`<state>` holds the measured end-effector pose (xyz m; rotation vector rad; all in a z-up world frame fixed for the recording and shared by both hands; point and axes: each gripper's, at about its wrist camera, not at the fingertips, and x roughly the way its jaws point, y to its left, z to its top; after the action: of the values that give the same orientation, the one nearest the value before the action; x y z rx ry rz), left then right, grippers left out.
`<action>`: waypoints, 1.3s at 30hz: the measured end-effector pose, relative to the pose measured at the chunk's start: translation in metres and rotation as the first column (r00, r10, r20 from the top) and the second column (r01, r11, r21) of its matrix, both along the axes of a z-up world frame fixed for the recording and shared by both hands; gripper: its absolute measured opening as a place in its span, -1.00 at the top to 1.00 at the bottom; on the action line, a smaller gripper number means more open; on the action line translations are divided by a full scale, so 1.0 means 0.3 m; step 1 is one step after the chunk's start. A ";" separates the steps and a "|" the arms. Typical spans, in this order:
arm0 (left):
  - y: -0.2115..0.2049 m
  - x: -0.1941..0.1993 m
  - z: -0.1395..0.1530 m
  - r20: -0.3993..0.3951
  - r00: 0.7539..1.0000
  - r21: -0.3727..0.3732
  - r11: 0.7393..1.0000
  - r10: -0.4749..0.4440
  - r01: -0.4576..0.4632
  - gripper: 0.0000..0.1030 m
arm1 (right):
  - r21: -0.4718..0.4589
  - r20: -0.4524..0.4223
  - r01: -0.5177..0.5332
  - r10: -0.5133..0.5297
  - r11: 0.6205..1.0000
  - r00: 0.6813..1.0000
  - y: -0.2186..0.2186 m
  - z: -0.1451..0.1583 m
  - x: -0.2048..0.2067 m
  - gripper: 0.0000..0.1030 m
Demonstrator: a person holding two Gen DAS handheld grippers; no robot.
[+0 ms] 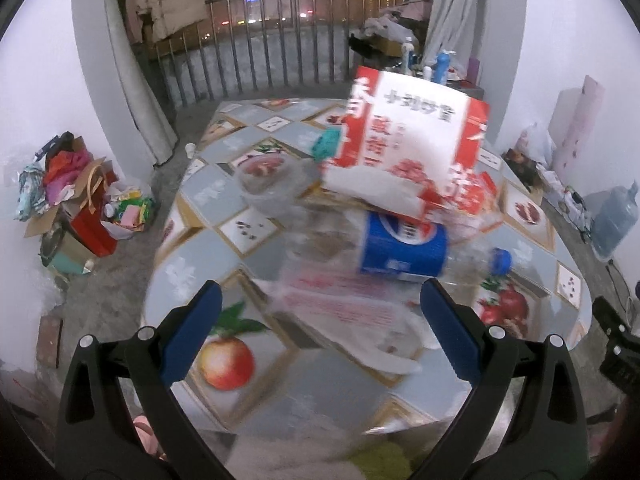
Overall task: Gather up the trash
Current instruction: 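Reach left tool to clear plastic container while right tool reaches red-white snack bag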
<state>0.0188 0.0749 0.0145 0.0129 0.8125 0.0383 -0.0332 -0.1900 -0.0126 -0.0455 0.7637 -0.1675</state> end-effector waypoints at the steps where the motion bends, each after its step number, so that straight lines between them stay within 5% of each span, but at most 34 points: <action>1: 0.029 0.012 0.000 -0.007 1.000 -0.004 1.000 0.004 -0.004 -0.86 | 0.026 0.007 -0.021 0.021 0.999 1.000 0.008 -0.003 0.018 -0.88; 9: 0.236 0.063 -0.037 0.005 0.998 -0.081 0.995 0.065 -0.064 -0.86 | 0.046 0.007 -0.113 0.113 0.992 0.994 0.105 -0.044 0.125 -0.88; 15: 0.326 0.080 -0.087 0.014 1.000 -0.171 0.985 0.019 -0.016 -0.86 | 0.155 -0.039 -0.152 0.160 0.976 0.986 0.131 -0.071 0.192 -0.88; 25: 0.411 0.169 -0.120 -0.019 0.999 -0.359 0.933 -0.027 0.018 -0.86 | 0.315 -0.069 -0.230 0.264 0.921 0.962 0.164 -0.087 0.271 -0.88; 39: 0.415 0.390 -0.030 0.078 0.993 -0.357 0.927 -0.088 0.110 -0.86 | 0.470 0.031 -0.189 0.198 0.862 0.980 0.080 0.024 0.456 -0.71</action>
<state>0.1357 0.1993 0.0056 -0.2945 0.7476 -0.2069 0.1035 -0.1659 -0.0054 0.3405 0.7958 0.2155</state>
